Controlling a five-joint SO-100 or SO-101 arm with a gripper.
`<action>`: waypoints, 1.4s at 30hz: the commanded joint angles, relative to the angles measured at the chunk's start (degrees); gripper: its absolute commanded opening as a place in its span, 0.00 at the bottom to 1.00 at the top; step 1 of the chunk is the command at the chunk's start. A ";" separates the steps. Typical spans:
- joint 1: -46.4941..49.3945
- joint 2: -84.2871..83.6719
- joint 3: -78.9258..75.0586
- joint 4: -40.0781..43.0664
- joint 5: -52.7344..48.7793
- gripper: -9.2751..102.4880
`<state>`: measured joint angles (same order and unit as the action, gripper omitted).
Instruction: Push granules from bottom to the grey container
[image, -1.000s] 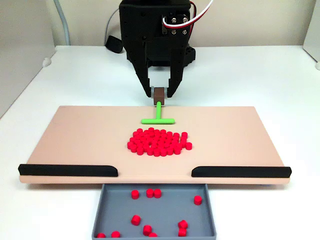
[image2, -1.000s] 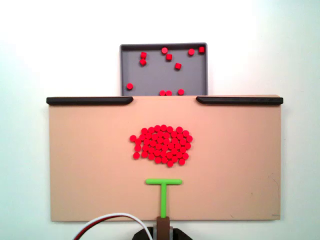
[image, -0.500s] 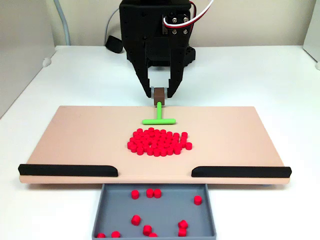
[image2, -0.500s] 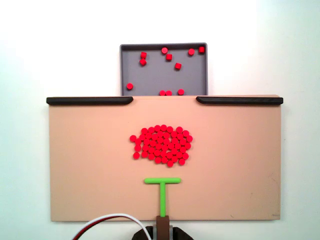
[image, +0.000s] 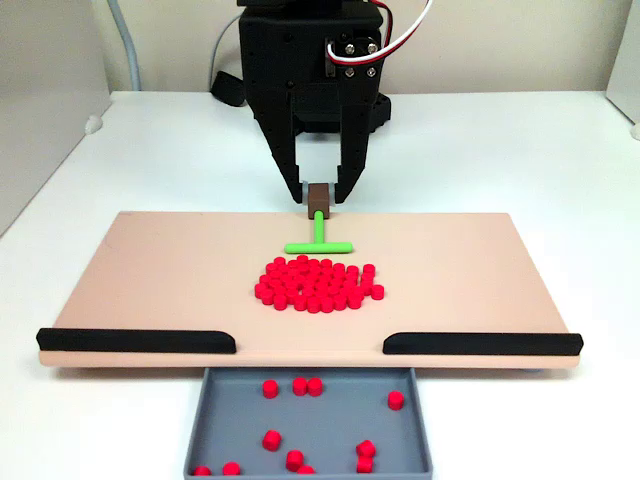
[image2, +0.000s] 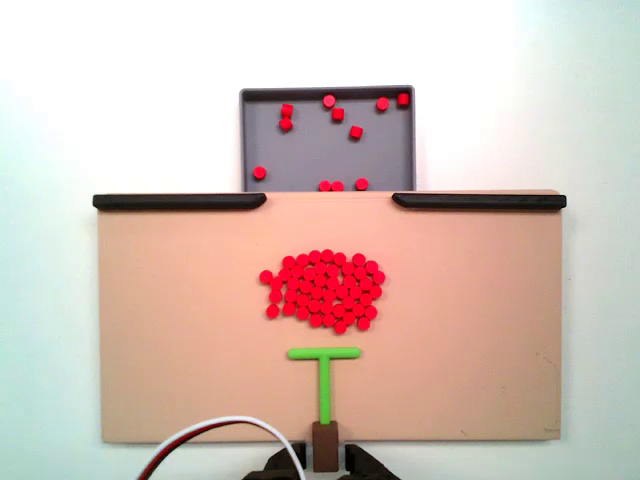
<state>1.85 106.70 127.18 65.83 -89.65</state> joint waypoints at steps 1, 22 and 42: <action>0.18 0.18 -0.35 -0.09 -0.62 0.08; 0.97 -2.55 -2.37 -0.09 -1.49 0.08; 0.97 -6.68 -6.50 -0.09 -1.14 0.08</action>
<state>2.29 100.63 121.99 66.01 -90.70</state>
